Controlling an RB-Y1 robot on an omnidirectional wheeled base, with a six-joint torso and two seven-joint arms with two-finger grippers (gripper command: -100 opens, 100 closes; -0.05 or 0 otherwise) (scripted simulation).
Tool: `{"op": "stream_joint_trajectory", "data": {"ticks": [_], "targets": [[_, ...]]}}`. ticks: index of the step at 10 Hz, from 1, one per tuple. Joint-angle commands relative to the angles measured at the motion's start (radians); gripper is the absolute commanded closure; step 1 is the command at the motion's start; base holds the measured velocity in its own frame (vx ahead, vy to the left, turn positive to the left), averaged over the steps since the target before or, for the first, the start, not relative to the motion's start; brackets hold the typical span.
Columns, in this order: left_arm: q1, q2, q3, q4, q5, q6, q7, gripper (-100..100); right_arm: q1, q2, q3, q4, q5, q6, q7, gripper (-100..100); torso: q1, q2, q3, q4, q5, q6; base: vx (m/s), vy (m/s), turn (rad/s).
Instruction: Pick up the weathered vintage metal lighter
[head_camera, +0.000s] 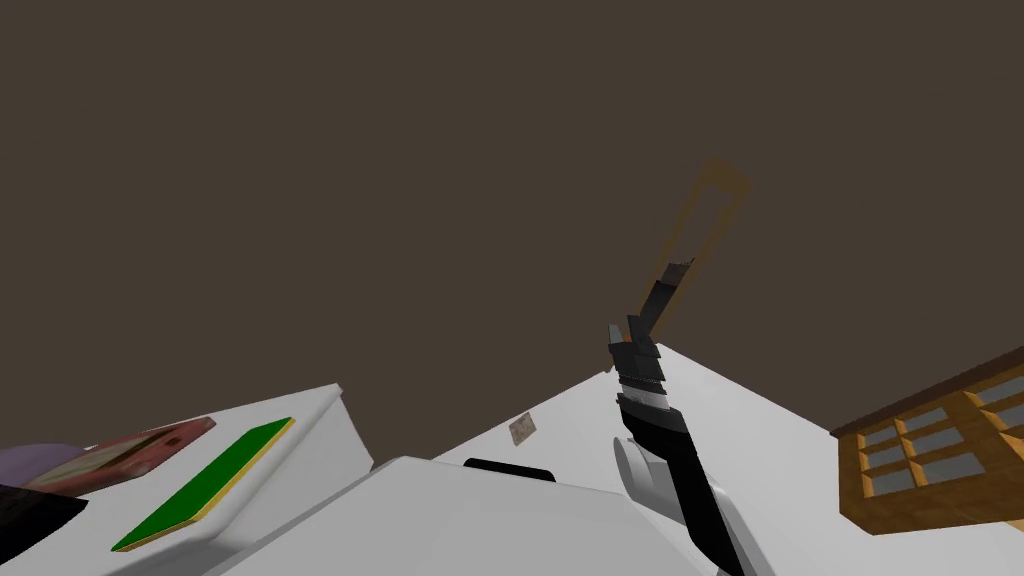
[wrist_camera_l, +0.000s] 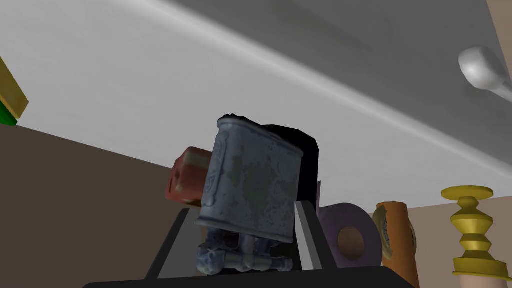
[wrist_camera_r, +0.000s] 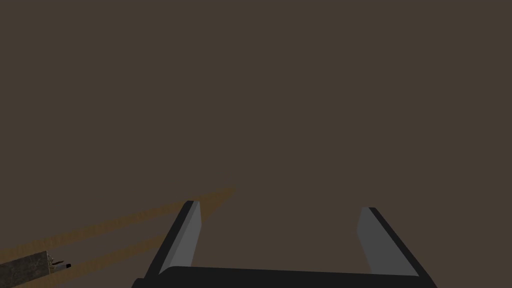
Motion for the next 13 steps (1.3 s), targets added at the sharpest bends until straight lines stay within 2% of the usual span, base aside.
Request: {"op": "stream_joint_trajectory", "data": {"ticks": [1, 2, 3, 4, 5, 6, 8, 9, 10, 13], "targets": [[0.000, -0.002, 0.004, -0.050, -0.001, 0.039, -0.006, 100, 0.000, 0.000, 0.000, 0.000, 0.000, 0.000, 0.000, 0, 0.000, 0.000, 0.000, 0.000, 0.000, 0.000, 0.002, 0.067, 0.016], [0.000, -0.002, 0.004, -0.082, -0.001, 0.039, -0.006, 100, 0.000, 0.000, 0.000, 0.000, 0.000, 0.000, 0.000, 0, -0.002, 0.000, 0.000, 0.000, 0.001, 0.003, -0.015, 0.013, -0.030], [0.000, -0.002, 0.004, -0.082, -0.001, 0.039, -0.006, 100, 0.000, 0.000, 0.000, 0.000, 0.000, 0.000, 0.000, 0, -0.005, -0.001, -0.001, 0.000, 0.001, 0.005, -0.011, -0.012, -0.020], [0.040, -0.016, 0.051, -0.120, 0.001, 0.088, -0.038, 100, 0.000, 0.000, 0.000, 0.000, 0.000, 0.000, 0.000, 0, -0.006, -0.002, -0.001, 0.000, 0.001, 0.006, 0.024, 0.090, 0.353], [0.040, -0.016, 0.056, -0.150, 0.001, 0.107, -0.038, 100, 0.000, 0.000, 0.000, 0.000, 0.000, 0.000, 0.000, 0, -0.001, -0.002, -0.001, 0.000, 0.000, 0.000, 0.033, 0.119, 0.237], [0.040, -0.016, 0.056, -0.179, 0.001, 0.130, -0.038, 100, 0.000, 0.000, 0.000, 0.000, 0.000, 0.000, 0.000, 0, 0.002, -0.002, -0.001, 0.000, 0.002, 0.004, 0.003, 0.065, -0.017], [0.040, -0.016, 0.056, -0.234, 0.001, 0.130, -0.038, 100, 0.000, 0.000, 0.000, 0.000, 0.000, 0.000, 0.000, 0, -0.003, -0.003, -0.002, 0.000, 0.002, 0.008, -0.009, 0.012, -0.035], [0.079, -0.029, 0.107, -0.282, 0.003, 0.188, -0.069, 100, 0.000, 0.000, 0.000, 0.000, 0.000, 0.000, 0.000, 0, -0.005, -0.003, -0.002, 0.000, 0.002, 0.007, 0.024, 0.095, 0.348], [0.079, -0.029, 0.107, -0.316, 0.003, 0.209, -0.069, 100, 0.000, 0.000, 0.000, 0.000, 0.000, 0.000, 0.000, 0, 0.000, -0.002, -0.001, 0.000, 0.000, 0.002, 0.030, 0.124, 0.244], [0.079, -0.029, 0.107, -0.387, 0.003, 0.221, -0.069, 100, 0.000, 0.000, 0.000, 0.000, 0.000, 0.000, 0.000, 0, -0.003, -0.004, -0.002, 0.000, 0.003, 0.009, 0.001, 0.029, -0.019]]}}
